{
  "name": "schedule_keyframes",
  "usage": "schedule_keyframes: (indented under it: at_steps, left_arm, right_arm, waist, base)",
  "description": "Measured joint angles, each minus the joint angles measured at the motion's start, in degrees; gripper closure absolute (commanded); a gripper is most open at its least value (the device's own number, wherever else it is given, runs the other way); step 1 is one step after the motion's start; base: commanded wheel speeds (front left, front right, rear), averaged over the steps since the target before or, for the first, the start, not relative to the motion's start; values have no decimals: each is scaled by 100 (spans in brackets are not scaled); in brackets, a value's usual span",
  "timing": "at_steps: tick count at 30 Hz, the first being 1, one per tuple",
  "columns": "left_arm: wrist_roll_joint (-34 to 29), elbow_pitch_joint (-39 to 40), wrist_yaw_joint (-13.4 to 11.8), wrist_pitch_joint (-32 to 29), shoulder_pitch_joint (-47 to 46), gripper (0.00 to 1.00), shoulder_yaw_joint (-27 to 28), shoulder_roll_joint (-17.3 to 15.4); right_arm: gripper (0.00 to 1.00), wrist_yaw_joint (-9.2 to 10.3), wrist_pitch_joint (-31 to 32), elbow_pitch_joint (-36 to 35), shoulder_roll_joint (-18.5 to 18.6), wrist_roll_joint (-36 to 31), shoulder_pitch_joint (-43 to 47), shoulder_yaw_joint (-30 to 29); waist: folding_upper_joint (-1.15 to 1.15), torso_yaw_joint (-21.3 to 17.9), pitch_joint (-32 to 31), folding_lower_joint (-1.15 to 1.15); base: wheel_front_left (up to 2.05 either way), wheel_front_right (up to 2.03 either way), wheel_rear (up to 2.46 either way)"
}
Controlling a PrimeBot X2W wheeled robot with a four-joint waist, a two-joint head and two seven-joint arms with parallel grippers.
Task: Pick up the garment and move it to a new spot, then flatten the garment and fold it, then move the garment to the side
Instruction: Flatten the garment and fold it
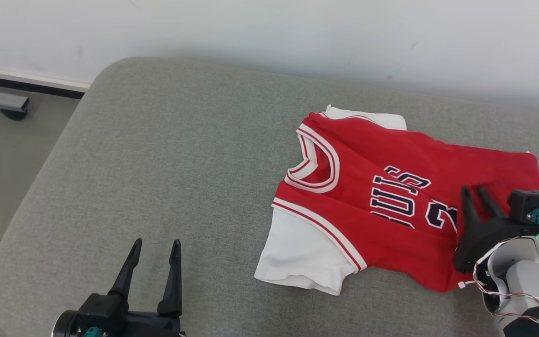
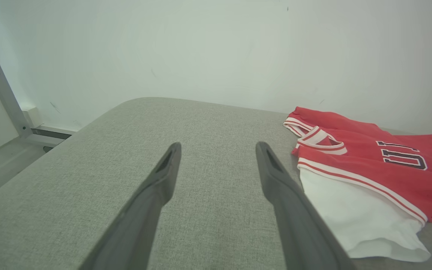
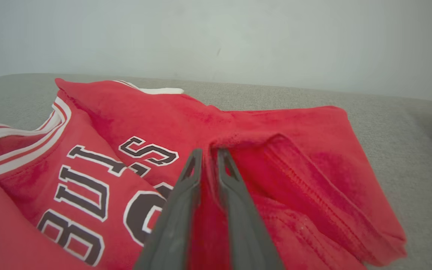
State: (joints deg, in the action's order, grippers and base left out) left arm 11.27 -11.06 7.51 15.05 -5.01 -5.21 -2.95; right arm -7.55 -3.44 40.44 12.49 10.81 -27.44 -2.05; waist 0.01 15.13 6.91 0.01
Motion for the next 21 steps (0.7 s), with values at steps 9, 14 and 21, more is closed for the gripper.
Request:
schedule_keyframes:
  at_steps: [9,14,21]
  left_arm:
    - [-20,1,0,0,107,0,169,2]
    - [-62,26,0,0,193,0,256,-3]
    - [-69,60,0,0,288,0,393,-22]
  right_arm:
    - [0,0,-881,487,-10,336,-201,332]
    - [0,0,-1081,109,133,546,-21,493]
    - [0,0,-1143,-868,216,624,676,455]
  waist:
    - [0,-103,-115,0]
    - [0,-362,-231,0]
    - [0,-783,-364,-1]
  base:
    - [0,0,0]
    - [0,0,0]
    - [0,0,0]
